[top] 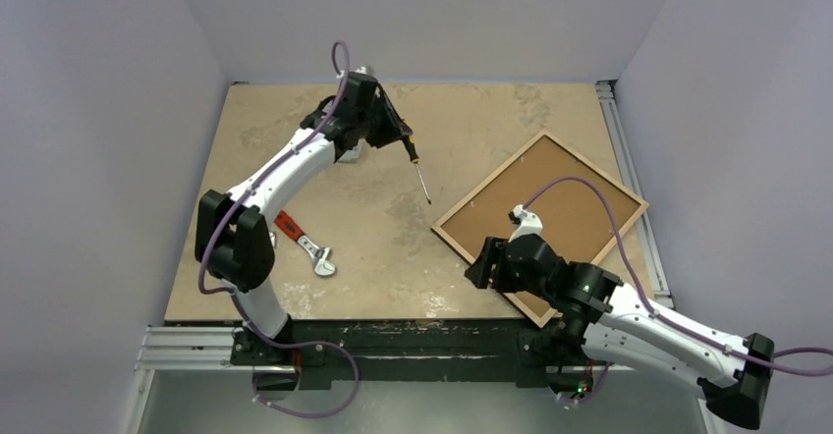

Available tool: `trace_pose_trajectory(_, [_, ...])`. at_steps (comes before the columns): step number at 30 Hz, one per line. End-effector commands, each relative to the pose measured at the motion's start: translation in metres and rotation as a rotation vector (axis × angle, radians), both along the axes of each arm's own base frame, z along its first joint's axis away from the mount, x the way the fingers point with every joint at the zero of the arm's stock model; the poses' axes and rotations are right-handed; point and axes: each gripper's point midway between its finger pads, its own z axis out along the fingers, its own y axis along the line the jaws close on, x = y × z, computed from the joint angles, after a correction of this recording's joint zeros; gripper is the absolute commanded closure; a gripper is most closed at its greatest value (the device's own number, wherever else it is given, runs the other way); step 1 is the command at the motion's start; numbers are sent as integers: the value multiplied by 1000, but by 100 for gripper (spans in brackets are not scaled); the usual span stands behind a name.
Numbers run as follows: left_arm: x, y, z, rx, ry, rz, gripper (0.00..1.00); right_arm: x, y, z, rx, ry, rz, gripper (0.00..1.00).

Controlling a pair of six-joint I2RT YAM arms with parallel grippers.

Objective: Take the photo out of the frame

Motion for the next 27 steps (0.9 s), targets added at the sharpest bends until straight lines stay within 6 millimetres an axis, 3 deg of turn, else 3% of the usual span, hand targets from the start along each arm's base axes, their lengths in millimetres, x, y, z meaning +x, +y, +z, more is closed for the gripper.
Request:
trace_pose_trajectory(1, [-46, -47, 19, -147, -86, -335, 100, -2, 42, 37, 270, -102, 137, 38])
trace_pose_trajectory(4, [-80, -63, 18, -145, -126, -482, 100, 12, 38, 46, 265, -126, 105, 34])
trace_pose_trajectory(8, [-120, -81, 16, -121, -200, -640, 100, 46, 8, 53, 178, -149, 0, 32])
trace_pose_trajectory(14, [-174, -118, 14, -248, -253, -889, 100, 74, -12, 86, 259, -177, 6, 22])
trace_pose_trajectory(18, [-206, -138, 13, -298, -263, -1043, 100, 79, -5, 94, 379, -124, 103, 23])
trace_pose_trajectory(23, [-225, -145, 11, -337, -257, -1121, 100, 68, 16, 124, 658, -159, 279, 25])
trace_pose_trajectory(27, [-235, -146, 14, -359, -258, -1166, 100, 65, 22, 121, 720, -136, 308, 34])
